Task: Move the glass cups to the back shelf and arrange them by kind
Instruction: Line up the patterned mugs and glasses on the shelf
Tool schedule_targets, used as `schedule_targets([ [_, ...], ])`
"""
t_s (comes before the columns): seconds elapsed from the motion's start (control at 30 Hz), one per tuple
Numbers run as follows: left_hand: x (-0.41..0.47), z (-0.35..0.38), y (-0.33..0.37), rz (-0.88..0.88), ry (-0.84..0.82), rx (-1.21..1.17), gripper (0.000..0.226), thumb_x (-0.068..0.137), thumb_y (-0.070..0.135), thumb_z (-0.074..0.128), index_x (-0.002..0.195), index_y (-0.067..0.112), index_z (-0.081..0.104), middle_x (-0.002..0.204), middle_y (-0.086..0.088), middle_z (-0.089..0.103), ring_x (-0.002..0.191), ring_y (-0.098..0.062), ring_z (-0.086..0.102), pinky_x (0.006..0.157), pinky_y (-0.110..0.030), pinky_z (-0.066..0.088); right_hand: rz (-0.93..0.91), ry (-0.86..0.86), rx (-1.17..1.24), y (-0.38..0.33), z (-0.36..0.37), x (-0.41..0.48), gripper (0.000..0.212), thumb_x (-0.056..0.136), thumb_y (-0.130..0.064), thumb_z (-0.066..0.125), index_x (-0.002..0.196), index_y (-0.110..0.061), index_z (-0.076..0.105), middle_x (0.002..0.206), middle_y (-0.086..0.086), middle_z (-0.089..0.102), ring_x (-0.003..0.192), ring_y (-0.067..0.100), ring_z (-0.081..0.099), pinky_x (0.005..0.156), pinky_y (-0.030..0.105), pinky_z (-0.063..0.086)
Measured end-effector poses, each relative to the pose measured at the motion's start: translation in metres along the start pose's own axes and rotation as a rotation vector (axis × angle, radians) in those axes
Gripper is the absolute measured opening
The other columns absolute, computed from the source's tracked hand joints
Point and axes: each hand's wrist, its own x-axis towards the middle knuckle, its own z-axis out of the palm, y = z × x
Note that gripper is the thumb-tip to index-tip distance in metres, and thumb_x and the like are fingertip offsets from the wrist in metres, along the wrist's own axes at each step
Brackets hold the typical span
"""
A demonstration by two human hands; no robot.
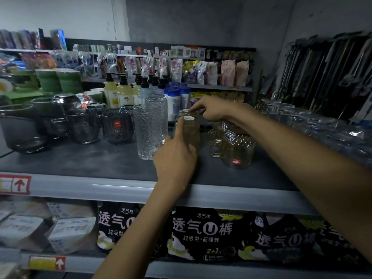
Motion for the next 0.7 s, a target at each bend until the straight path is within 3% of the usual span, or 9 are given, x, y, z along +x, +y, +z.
schedule_targets([
  [0.13, 0.000, -0.001, 0.001, -0.005, -0.009, 0.015, 0.083, 0.096, 0.035, 0.054, 0.164, 0.038, 0.007, 0.116, -0.014, 0.067, 0.097, -0.040, 0.067, 0.069, -0.041, 0.047, -0.003, 0.002, 0.008, 0.005, 0.002, 0.001, 0.071, 0.086, 0.020, 0.043, 0.146, -0.016, 0.057, 0.154, 0.008, 0.050, 0.141, 0.028, 0.048, 0.096, 0.031, 0.046],
  [0.23, -0.002, -0.005, 0.004, -0.058, -0.017, -0.015, 0.083, 0.097, 0.033, 0.055, 0.164, 0.021, 0.009, 0.121, -0.017, 0.066, 0.102, -0.041, 0.067, 0.075, -0.044, 0.049, -0.010, 0.081, 0.022, 0.007, -0.001, 0.000, 0.068, 0.087, 0.018, 0.047, 0.144, -0.018, 0.059, 0.152, 0.009, 0.051, 0.138, 0.029, 0.049, 0.093, 0.031, 0.045],
  [0.33, -0.001, -0.009, 0.005, -0.124, -0.042, -0.033, 0.057, 0.098, 0.035, 0.056, 0.146, 0.007, 0.040, 0.124, -0.018, 0.066, 0.108, -0.041, 0.066, 0.085, -0.046, 0.051, -0.026, 0.206, 0.001, 0.011, -0.007, -0.003, 0.064, 0.087, 0.018, 0.050, 0.138, -0.017, 0.064, 0.144, 0.010, 0.059, 0.130, 0.027, 0.056, 0.091, 0.033, 0.049],
  [0.43, -0.001, -0.009, 0.006, -0.118, -0.063, -0.029, 0.041, 0.098, 0.037, 0.056, 0.128, 0.009, 0.053, 0.119, -0.017, 0.067, 0.106, -0.041, 0.067, 0.085, -0.045, 0.052, -0.097, 0.144, 0.026, 0.009, -0.013, -0.011, 0.050, 0.088, 0.010, 0.057, 0.129, -0.016, 0.070, 0.129, 0.008, 0.068, 0.119, 0.022, 0.063, 0.093, 0.036, 0.053],
  [0.5, -0.001, -0.008, 0.005, -0.112, -0.065, -0.027, 0.043, 0.098, 0.037, 0.056, 0.130, 0.010, 0.053, 0.119, -0.016, 0.067, 0.105, -0.040, 0.067, 0.085, -0.045, 0.052, -0.141, 0.076, 0.048, 0.005, -0.013, -0.019, 0.041, 0.089, 0.000, 0.064, 0.124, -0.018, 0.071, 0.121, 0.004, 0.071, 0.112, 0.017, 0.066, 0.096, 0.038, 0.056],
  [0.7, -0.001, -0.008, 0.004, -0.096, -0.064, -0.021, 0.045, 0.098, 0.037, 0.056, 0.137, 0.016, 0.053, 0.118, -0.014, 0.069, 0.105, -0.038, 0.068, 0.083, -0.043, 0.052, -0.148, 0.005, 0.043, 0.001, -0.003, -0.027, 0.043, 0.085, -0.012, 0.079, 0.127, -0.020, 0.071, 0.122, 0.003, 0.072, 0.110, 0.013, 0.068, 0.096, 0.037, 0.058],
])
